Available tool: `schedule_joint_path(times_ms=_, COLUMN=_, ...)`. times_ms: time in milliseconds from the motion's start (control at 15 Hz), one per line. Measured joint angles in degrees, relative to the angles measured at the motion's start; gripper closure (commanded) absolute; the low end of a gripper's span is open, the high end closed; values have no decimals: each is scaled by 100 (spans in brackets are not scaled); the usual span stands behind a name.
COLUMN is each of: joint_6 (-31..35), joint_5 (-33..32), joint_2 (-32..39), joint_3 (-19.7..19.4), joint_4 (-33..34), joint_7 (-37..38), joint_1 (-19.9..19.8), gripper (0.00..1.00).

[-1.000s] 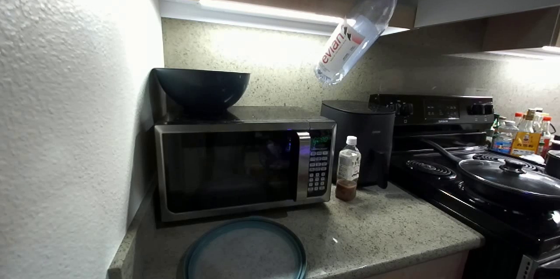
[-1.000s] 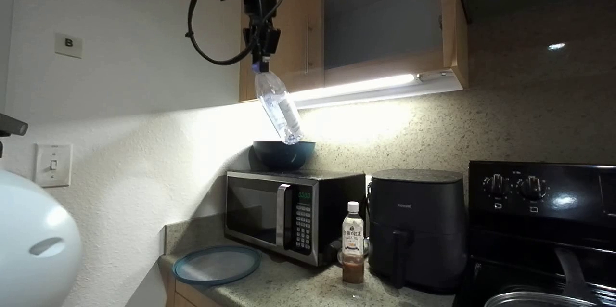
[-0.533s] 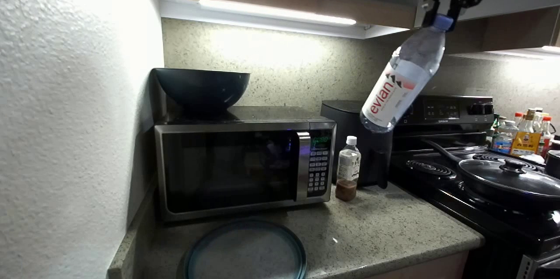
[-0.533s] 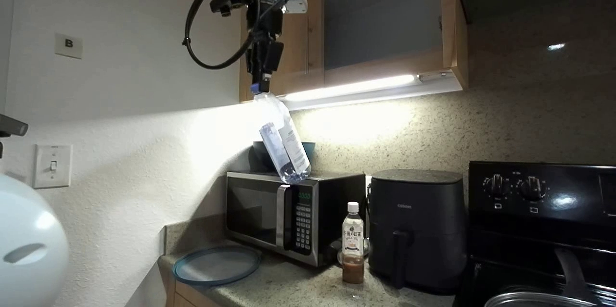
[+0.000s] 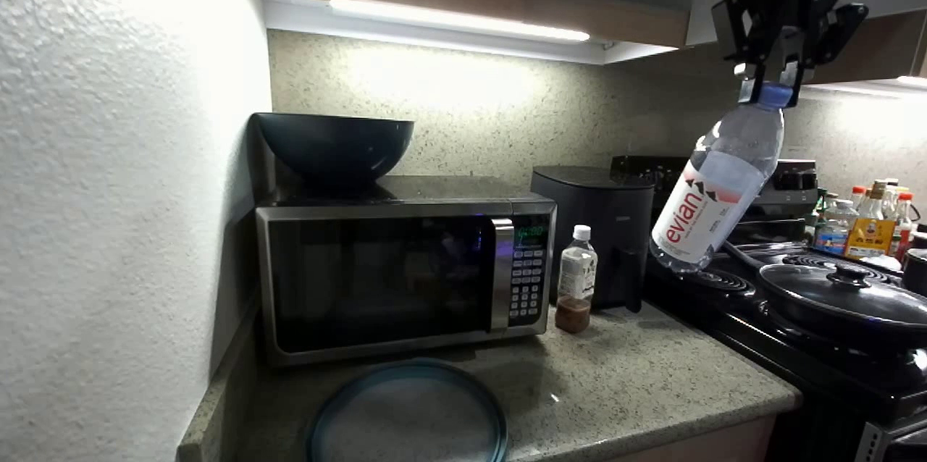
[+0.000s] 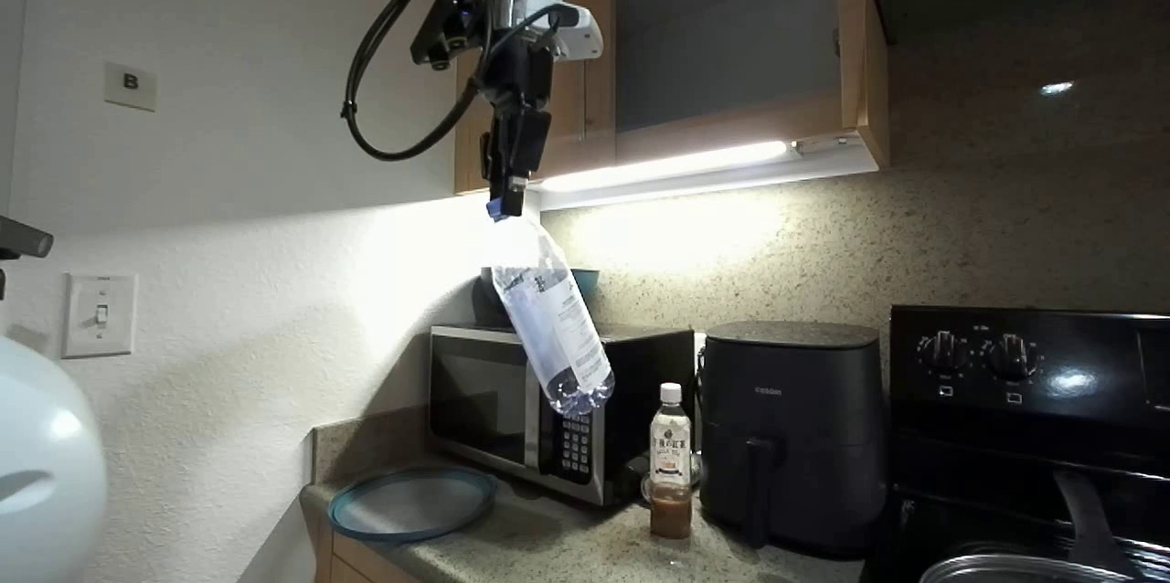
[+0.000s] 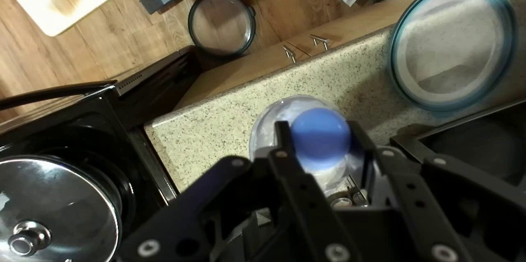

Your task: Remove the bottle from the open cabinet, put it on the counter, put it back in the cabinet and then put it back on the counter

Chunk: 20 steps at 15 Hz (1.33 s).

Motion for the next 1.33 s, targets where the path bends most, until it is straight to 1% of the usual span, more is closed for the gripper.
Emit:
schedule_joint_path(times_ms=200, joint_6=469, joint_5=0, joint_2=2, joint_3=-8, joint_4=-278, joint_7=0, joint_1=-33, gripper=86)
schedule_joint_path(times_ms=333, joint_6=1035, joint_5=0, joint_2=6, joint_3=-9, joint_4=-475, joint_7=-12, joint_1=-33, gripper=86)
schedule_joint_path(times_ms=467, joint_6=1773, joint_5=0, joint_2=22, joint_3=-10, joint_4=-649, joint_7=-21, joint_1=-33, gripper=86)
schedule_joint_path(times_ms=533, joint_6=2089, joint_5=10, joint_2=41, joint_3=-14, joint_4=-689, joint_7=-21, joint_1=-33, gripper=65)
schedule_joint_path(times_ms=733, joint_6=2137, joint_5=10, joint_2=62, joint_3=-13, joint_4=-689, joint_7=-21, joint_1=-32, gripper=65)
schedule_joint_path(times_ms=800, joint_6=2136, joint_5=10, joint_2=62, joint_3=-13, joint_4=-689, joint_7=-21, joint_1=-31, gripper=86)
schedule_joint_path(times_ms=1067, joint_6=2059, joint_5=23, joint_2=115, joint_3=-13, joint_4=-689, joint_7=-29, joint_1=-8, gripper=86)
schedule_joint_path(times_ms=1333, joint_6=2028, joint_5=258, joint_2=538, joint_3=-124, joint_4=-685, joint_7=-332, joint_1=71, gripper=86)
